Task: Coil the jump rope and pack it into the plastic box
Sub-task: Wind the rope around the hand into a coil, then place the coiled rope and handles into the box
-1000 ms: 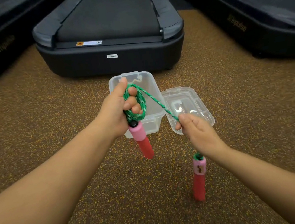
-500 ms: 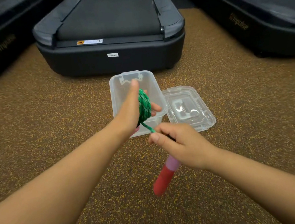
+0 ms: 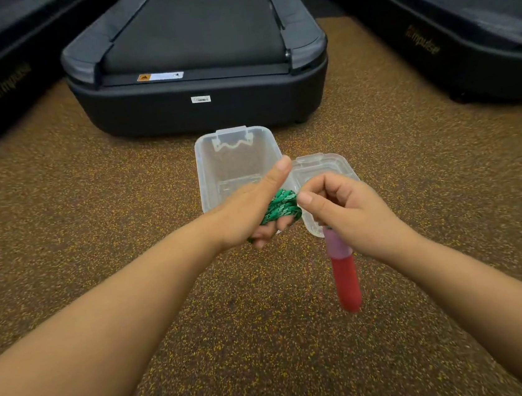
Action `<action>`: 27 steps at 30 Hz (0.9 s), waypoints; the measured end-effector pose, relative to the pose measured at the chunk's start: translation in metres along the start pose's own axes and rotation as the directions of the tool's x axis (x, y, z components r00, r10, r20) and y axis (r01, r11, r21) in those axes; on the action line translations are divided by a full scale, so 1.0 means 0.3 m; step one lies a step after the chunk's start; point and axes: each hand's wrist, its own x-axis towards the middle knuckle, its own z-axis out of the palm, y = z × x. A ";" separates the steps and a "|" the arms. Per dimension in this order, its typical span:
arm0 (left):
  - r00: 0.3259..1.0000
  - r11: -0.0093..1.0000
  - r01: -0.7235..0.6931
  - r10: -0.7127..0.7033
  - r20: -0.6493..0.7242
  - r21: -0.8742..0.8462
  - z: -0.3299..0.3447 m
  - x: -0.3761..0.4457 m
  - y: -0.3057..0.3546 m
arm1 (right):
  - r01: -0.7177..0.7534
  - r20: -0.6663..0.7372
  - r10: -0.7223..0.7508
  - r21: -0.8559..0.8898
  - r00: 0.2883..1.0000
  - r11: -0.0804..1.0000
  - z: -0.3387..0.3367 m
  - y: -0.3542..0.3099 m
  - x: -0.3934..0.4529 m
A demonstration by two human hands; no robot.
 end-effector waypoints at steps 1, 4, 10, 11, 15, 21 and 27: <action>1.000 0.999 0.019 -0.019 0.006 -0.027 0.000 0.001 -0.001 | 0.017 -0.018 -0.017 0.006 1.000 1.000 0.003 0.006 -0.002; 1.000 0.986 0.019 -0.016 0.025 -0.163 0.004 0.012 -0.005 | 0.060 -0.074 -0.058 0.036 0.996 0.998 0.021 0.025 -0.008; 0.994 0.891 0.037 0.012 0.104 -0.453 0.030 0.025 0.005 | -0.011 0.071 0.004 0.089 0.997 0.996 0.061 0.035 -0.029; 0.993 0.871 0.043 0.019 0.120 -0.489 0.035 0.027 0.004 | -0.042 0.113 0.024 0.164 0.993 0.985 0.068 0.034 -0.031; 0.981 0.739 0.109 0.027 0.191 -0.665 0.022 0.028 0.000 | -0.074 0.197 0.012 0.307 0.980 0.949 0.074 0.042 -0.035; 0.948 0.692 0.162 0.091 0.307 -0.704 0.010 0.013 -0.020 | -0.143 0.231 0.053 0.392 0.972 0.909 0.049 0.065 -0.030; 0.890 0.735 0.136 0.203 0.407 -0.665 -0.010 0.010 -0.048 | -0.197 0.224 0.117 0.380 0.968 0.904 0.024 0.078 -0.023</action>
